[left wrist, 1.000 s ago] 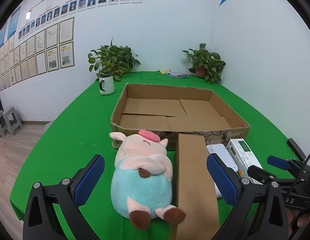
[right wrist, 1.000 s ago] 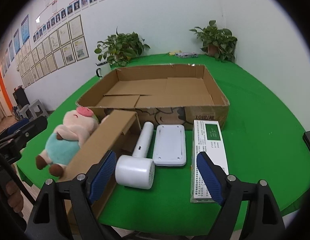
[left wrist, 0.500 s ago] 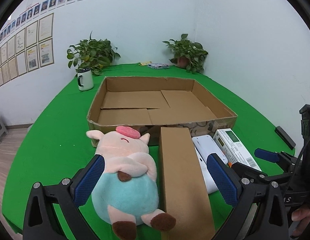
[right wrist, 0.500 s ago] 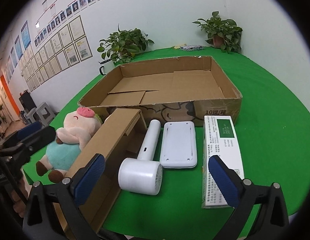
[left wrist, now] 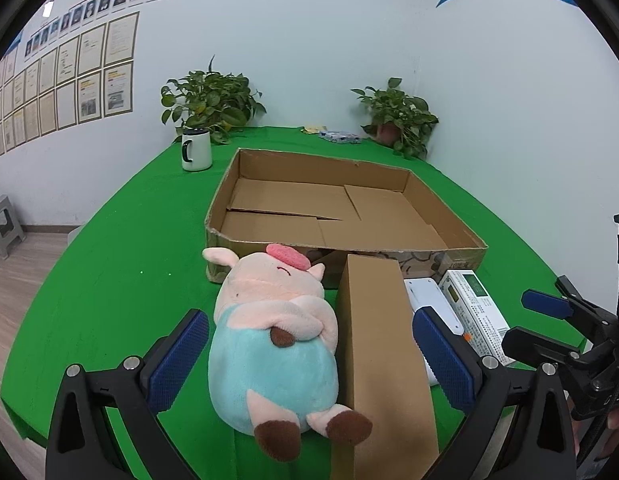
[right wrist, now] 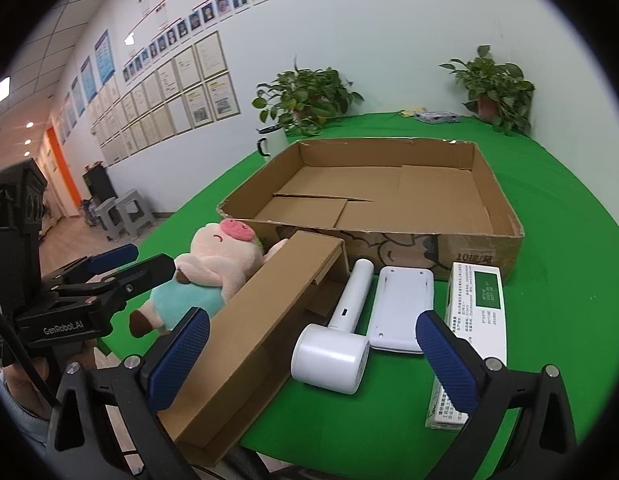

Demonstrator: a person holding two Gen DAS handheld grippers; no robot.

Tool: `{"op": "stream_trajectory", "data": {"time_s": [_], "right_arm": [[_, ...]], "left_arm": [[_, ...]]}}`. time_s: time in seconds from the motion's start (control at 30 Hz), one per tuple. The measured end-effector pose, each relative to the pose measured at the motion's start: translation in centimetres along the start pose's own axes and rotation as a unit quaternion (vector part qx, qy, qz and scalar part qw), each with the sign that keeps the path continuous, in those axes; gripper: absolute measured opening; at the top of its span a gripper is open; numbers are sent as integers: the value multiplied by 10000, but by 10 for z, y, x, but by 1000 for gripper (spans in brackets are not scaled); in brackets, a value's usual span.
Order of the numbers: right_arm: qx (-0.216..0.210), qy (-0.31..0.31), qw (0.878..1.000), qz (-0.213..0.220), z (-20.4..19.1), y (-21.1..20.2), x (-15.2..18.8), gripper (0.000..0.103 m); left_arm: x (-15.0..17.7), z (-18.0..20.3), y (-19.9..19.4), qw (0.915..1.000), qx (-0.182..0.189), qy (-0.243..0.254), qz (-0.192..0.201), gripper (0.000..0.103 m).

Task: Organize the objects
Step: 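Reach the left gripper toward the plush pig lying beside the cardboard insert, then close the left gripper on the plush pig and lift it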

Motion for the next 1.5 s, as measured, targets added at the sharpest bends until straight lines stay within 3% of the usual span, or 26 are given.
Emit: {"op": "stream_trajectory", "data": {"time_s": [0.23, 0.3, 0.47, 0.57, 0.6, 0.67, 0.97, 1.27, 1.5], "right_arm": [[-648, -192, 9976, -175, -7, 9, -10, 103], [-1019, -45, 9947, -154, -13, 10, -14, 103], [-1651, 336, 9855, -194, -28, 20, -14, 103], [-1998, 555, 9779, -264, -40, 33, -11, 103], [-2056, 590, 9765, -270, -43, 39, -12, 103], [-2083, 631, 9756, -292, -49, 49, -13, 103], [-1992, 836, 9710, -1024, -65, 92, -13, 103], [-2232, 802, 9569, -1674, -92, 124, -30, 103], [-1920, 767, 9537, -2184, -97, 156, -17, 103]], "left_arm": [[2, -18, 2, 9995, -67, -229, -201, 103], [6, -23, 8, 9992, -38, -207, -327, 103], [26, -33, 32, 9961, 320, -128, -811, 102], [40, -34, 54, 9910, 533, -50, -1224, 92], [45, -34, 59, 9888, 586, 26, -1371, 84], [48, -34, 65, 9866, 800, 44, -1424, 83], [57, -55, 63, 9842, 968, -538, -1385, 64], [54, -73, 37, 9870, 692, -488, -1365, 58], [63, -65, 27, 9929, 451, -241, -1077, 58]]}}
Point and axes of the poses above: each gripper's, at about its wrist camera, not at the fingertips, and y roughly the way its jaws point, z to its right, x to its underside, the point moved 8 cm from there along y, roughly the way its jaws point, and after that the axes turned 14 degrees about -x, right-handed, at the moved point
